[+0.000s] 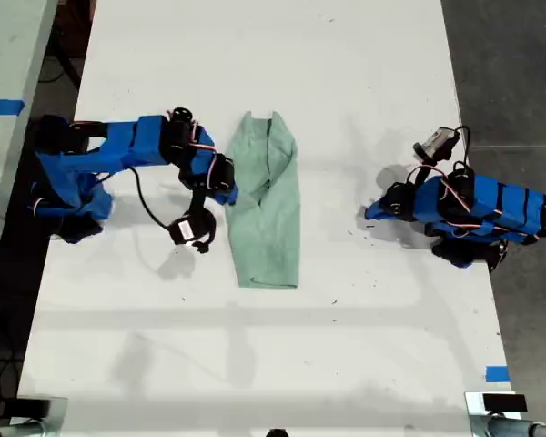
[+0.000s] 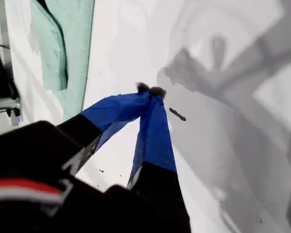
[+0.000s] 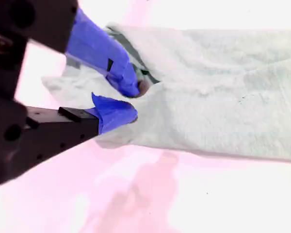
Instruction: Fold t shirt
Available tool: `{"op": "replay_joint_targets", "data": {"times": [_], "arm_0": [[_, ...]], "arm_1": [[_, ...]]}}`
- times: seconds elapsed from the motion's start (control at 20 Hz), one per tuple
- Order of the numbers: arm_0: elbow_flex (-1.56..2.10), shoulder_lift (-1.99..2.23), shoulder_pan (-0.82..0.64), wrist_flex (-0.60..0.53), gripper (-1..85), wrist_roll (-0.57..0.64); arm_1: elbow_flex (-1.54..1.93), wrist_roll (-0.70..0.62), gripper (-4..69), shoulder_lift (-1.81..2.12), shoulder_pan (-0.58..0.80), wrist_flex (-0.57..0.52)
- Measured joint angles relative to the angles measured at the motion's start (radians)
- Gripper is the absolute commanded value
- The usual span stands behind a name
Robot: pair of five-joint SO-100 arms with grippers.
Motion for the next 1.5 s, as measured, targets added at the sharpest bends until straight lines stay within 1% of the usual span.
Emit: {"op": "replay_joint_targets", "data": {"times": [0.05,0.1,0.15,0.25,0.35,0.45,0.5,0.6,0.7,0.8,1.5], "arm_0": [[0.107,0.156,0.002,-0.012,-0.1,-0.031],[0.232,0.331,-0.003,-0.054,-0.2,-0.041],[0.391,0.538,-0.031,-0.129,-0.2,-0.04],[0.805,1.005,-0.107,-0.37,-0.2,0.015],[1.289,1.506,-0.143,-0.609,-0.2,0.089],[1.744,1.862,-0.13,-0.798,-0.2,0.141],[1.885,1.91,-0.14,-0.847,-0.2,0.149],[1.937,1.853,-0.15,-0.81,-0.2,0.155],[1.962,1.934,-0.187,-0.746,-0.2,0.156],[1.968,1.957,-0.183,-0.732,-0.2,0.156],[1.968,1.968,-0.19,-0.729,-0.1,0.156]], "arm_1": [[0.0,0.0,-1.9,0.0,0.0,0.0],[0.0,0.0,-1.9,0.0,0.0,0.0],[0.0,0.0,-1.9,0.0,0.0,0.0],[0.0,0.0,-1.9,0.0,0.0,0.0],[0.0,0.0,-1.9,0.0,0.0,0.0],[0.0,0.0,-1.9,0.0,0.0,0.0],[0.0,0.0,-1.9,0.0,-0.002,0.0],[0.0,0.0,-1.9,0.0,-0.002,0.002],[0.0,0.0,-1.9,0.0,-0.002,0.002],[0.0,0.006,-1.9,0.0,-0.002,0.002],[0.0,0.006,-1.9,0.0,-0.002,0.002]]}}
